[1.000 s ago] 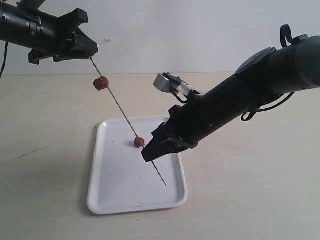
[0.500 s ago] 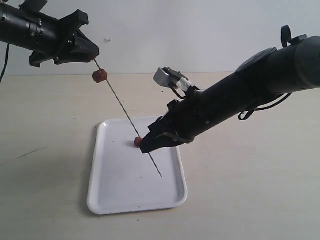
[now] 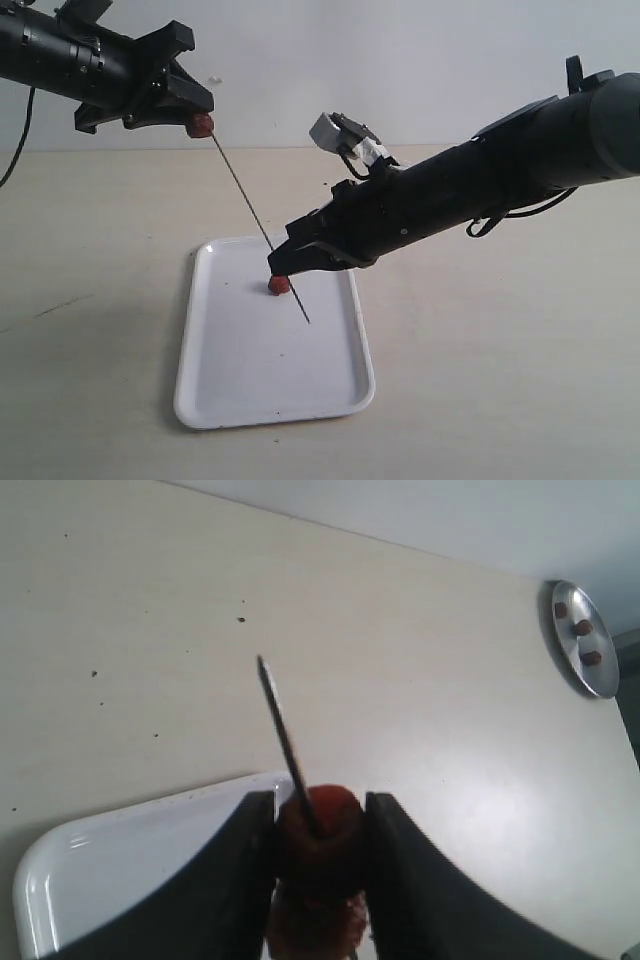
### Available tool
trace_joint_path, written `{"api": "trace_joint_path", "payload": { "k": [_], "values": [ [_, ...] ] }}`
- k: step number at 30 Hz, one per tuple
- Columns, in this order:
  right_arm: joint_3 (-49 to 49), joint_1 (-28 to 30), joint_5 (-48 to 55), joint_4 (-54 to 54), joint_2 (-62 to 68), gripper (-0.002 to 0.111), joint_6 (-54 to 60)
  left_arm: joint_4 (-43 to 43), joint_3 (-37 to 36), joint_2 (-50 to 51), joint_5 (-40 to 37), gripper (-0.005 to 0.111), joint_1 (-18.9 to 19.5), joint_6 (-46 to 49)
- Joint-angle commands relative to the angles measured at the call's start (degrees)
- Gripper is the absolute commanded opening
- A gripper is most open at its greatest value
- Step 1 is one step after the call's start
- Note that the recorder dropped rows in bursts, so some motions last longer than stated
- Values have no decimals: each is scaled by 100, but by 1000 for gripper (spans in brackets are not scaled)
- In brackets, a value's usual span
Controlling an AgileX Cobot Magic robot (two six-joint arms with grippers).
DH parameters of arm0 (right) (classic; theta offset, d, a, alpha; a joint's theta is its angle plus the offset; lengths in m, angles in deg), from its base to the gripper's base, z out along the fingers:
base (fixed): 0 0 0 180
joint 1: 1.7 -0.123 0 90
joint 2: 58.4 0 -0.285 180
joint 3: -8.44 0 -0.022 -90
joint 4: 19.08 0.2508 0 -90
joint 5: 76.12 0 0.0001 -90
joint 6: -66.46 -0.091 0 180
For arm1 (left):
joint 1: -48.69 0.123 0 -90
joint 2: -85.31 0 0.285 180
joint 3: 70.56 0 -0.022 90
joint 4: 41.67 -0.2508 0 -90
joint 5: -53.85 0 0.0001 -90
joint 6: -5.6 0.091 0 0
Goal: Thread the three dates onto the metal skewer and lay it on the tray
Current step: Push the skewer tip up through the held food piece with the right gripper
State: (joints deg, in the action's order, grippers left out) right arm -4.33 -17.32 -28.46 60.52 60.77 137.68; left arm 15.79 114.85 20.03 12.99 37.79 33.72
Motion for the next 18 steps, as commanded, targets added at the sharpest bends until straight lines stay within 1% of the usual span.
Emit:
{"api": "trace_joint_path", "payload": {
  "k": [1,8,13,18],
  "values": [
    [-8,-4,-330,431,-61,0,75,26,-2,-28,-184,31,-52,-34],
    [94,-4,-439,736,-61,0,312,26,-2,-28,-245,31,-67,-49],
    [397,-4,-200,747,-61,0,76,26,-2,-28,-289,31,-67,-49],
    [548,-4,-175,788,-61,0,50,26,-2,-28,-276,31,-67,-49]
  ]
}}
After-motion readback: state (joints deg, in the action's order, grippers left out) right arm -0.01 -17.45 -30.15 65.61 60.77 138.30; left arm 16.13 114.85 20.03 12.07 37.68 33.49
